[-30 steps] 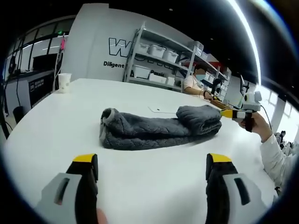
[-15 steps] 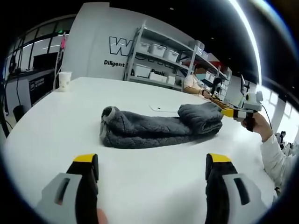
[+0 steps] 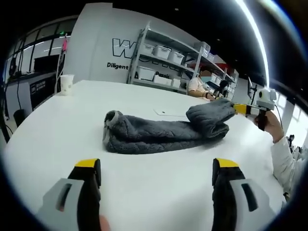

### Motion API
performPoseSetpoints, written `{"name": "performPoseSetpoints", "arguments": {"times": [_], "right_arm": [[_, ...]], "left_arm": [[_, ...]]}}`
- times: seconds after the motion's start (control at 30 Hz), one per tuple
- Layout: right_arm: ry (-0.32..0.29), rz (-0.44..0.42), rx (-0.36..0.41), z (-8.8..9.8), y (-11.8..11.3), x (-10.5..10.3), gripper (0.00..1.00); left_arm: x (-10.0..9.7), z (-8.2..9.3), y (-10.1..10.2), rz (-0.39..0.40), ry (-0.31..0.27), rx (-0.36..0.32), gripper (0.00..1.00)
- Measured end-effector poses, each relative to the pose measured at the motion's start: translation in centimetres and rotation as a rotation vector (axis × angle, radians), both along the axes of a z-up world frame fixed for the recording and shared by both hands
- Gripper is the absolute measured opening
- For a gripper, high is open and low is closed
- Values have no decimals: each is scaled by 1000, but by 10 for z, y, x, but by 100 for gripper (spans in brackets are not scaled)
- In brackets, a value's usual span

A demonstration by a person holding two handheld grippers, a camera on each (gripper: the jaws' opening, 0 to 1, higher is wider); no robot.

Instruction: Open the folded towel by lifting each exposed corner and separating the folded layers until the towel lies flat within the target outline without major curled edges

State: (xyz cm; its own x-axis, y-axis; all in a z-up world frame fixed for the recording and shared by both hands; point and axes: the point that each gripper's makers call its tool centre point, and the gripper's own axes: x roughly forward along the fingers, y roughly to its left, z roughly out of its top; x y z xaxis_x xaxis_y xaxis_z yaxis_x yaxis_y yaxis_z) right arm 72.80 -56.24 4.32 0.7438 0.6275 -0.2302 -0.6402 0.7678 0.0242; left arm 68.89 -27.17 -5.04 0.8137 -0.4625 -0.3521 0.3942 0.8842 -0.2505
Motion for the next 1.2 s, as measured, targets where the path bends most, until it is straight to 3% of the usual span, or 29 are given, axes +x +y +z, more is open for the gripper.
{"name": "performPoseSetpoints", "arguments": {"times": [0.27, 0.53, 0.73, 1.2], "right_arm": [[-56, -42, 24, 24, -19, -2, 0], [-106, -126, 68, 45, -54, -4, 0], [-97, -179, 95, 43, -79, -1, 0], [-76, -375, 128, 36, -163, 3, 0]], "left_arm": [[0, 4, -2, -1, -21, -2, 96], [0, 4, -2, -3, -22, -4, 96], [1, 1, -2, 0, -10, -3, 95], [0, -1, -2, 2, -5, 5, 94]]}}
